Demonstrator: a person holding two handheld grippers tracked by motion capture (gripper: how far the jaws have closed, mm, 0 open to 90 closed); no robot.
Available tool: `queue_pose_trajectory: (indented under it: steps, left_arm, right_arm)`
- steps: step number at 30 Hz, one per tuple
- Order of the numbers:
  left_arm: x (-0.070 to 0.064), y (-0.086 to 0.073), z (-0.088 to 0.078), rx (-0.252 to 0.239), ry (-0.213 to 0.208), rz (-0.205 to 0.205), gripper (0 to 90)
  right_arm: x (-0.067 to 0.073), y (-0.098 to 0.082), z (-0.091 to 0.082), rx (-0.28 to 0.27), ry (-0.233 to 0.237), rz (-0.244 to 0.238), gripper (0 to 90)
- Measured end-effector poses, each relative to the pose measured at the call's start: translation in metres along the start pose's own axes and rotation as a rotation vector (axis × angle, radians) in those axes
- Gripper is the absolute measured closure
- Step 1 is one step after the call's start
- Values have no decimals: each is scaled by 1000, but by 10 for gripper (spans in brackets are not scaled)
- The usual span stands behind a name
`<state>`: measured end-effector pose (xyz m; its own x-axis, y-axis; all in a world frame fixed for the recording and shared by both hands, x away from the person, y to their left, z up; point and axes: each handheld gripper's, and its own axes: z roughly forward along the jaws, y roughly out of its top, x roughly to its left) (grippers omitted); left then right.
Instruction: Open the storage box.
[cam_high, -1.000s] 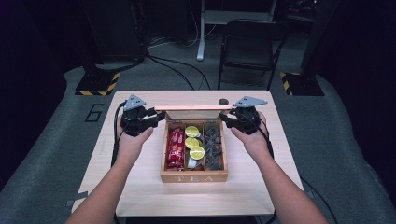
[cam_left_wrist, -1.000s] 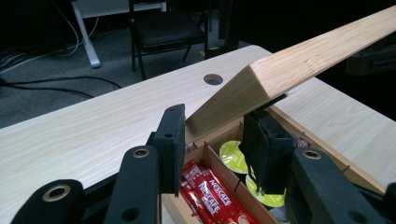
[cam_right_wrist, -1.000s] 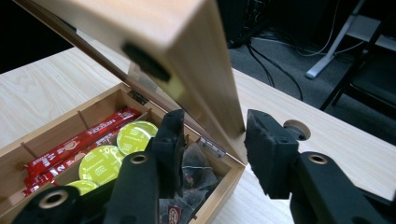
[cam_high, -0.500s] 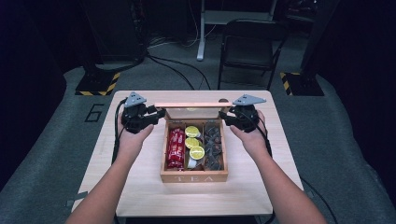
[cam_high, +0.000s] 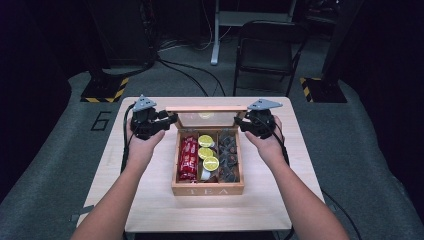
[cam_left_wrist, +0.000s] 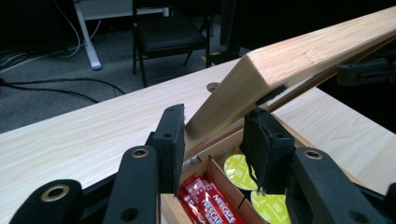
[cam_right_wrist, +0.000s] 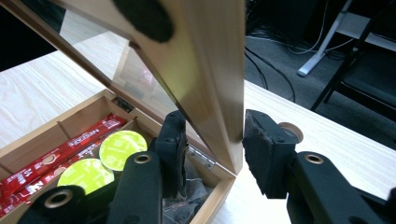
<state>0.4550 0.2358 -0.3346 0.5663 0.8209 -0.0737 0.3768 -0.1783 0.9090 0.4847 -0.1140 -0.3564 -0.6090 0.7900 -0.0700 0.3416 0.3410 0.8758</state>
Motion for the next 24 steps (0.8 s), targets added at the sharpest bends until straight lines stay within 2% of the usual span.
queue_pose_trajectory:
  steps: [6, 10, 14, 18, 24]
  left_arm:
    - [3, -4, 5, 2, -7, -13, 584]
    - [3, -9, 11, 11, 6, -3, 563]
    - [9, -15, 20, 32, 11, -18, 593]
    - [12, -17, 24, 32, 8, -22, 602]
    - [11, -16, 29, 28, 36, 7, 607]
  right_arm:
    - [-1, 1, 1, 10, -2, -3, 609]
    - [-2, 1, 1, 8, -3, -4, 609]
    - [-2, 1, 2, 6, -4, 1, 610]
    - [-2, 2, 2, 10, -7, 2, 610]
    - [-3, 4, 4, 14, -10, 8, 612]
